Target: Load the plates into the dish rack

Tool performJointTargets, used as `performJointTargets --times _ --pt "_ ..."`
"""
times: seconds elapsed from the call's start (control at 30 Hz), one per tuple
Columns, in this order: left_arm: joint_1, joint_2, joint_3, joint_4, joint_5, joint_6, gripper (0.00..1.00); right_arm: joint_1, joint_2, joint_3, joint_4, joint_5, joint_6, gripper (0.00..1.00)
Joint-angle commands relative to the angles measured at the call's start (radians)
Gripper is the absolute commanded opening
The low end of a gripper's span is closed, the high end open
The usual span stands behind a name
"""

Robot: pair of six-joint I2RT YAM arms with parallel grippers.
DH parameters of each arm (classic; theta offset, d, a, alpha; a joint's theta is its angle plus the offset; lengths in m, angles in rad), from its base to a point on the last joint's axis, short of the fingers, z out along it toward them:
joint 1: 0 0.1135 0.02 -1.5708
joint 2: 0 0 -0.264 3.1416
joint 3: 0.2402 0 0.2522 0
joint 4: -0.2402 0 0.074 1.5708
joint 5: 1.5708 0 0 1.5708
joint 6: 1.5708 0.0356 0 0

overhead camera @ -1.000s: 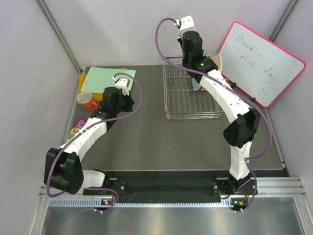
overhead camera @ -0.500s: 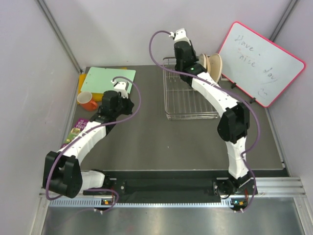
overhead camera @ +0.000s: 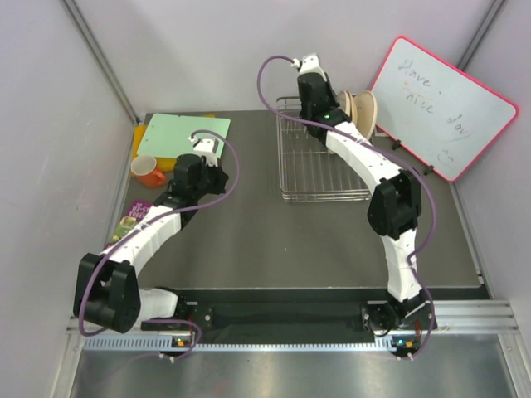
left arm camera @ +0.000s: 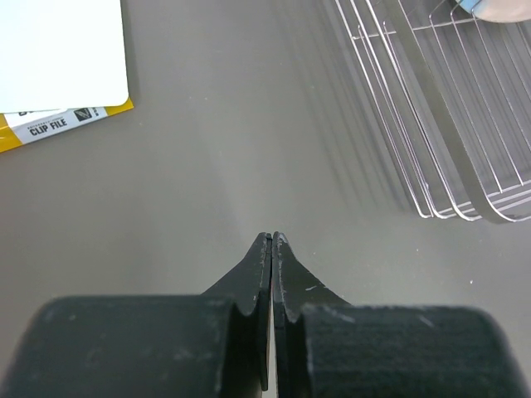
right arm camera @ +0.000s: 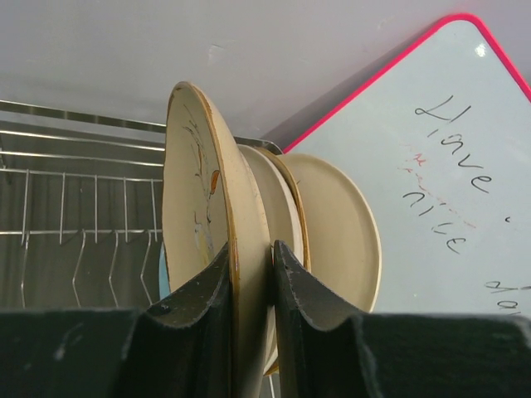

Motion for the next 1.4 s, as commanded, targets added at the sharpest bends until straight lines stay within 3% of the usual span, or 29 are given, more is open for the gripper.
performJointTargets --times 0.0,0.57,0.6,0.8,1.07,1.23,1.33,1.37 --pt "0.004 0.016 0.006 0.072 0.017 -0.014 0.00 -0.006 0.001 0.029 0.105 0.021 0.021 0.00" --pt "0.012 -0.007 -0.007 0.035 -0.006 -0.015 0.00 -0.015 0.106 0.006 0.106 0.012 0.010 0.00" --pt "0.012 -0.007 -0.009 0.037 -0.004 -0.017 0.00 -0.014 0.095 0.000 0.120 0.012 -0.002 0.11" --pt "0.014 -0.007 -0.004 0.051 0.005 -0.023 0.00 0.005 -0.031 -0.057 0.143 0.018 -0.076 0.43" --pt "0.014 -0.035 0.017 0.048 0.013 -0.008 0.00 0.019 -0.259 -0.143 0.195 0.021 -0.224 0.57" --pt "0.015 -0.061 0.055 0.002 0.002 0.009 0.00 0.017 -0.422 -0.281 0.325 0.031 -0.349 0.81" --pt "0.015 -0.096 0.060 -0.005 -0.003 0.032 0.00 0.022 -0.497 -0.309 0.252 -0.026 -0.370 0.98" --pt "0.015 -0.108 0.063 -0.005 -0.004 0.043 0.07 0.016 -0.511 -0.295 0.109 -0.061 -0.298 1.00"
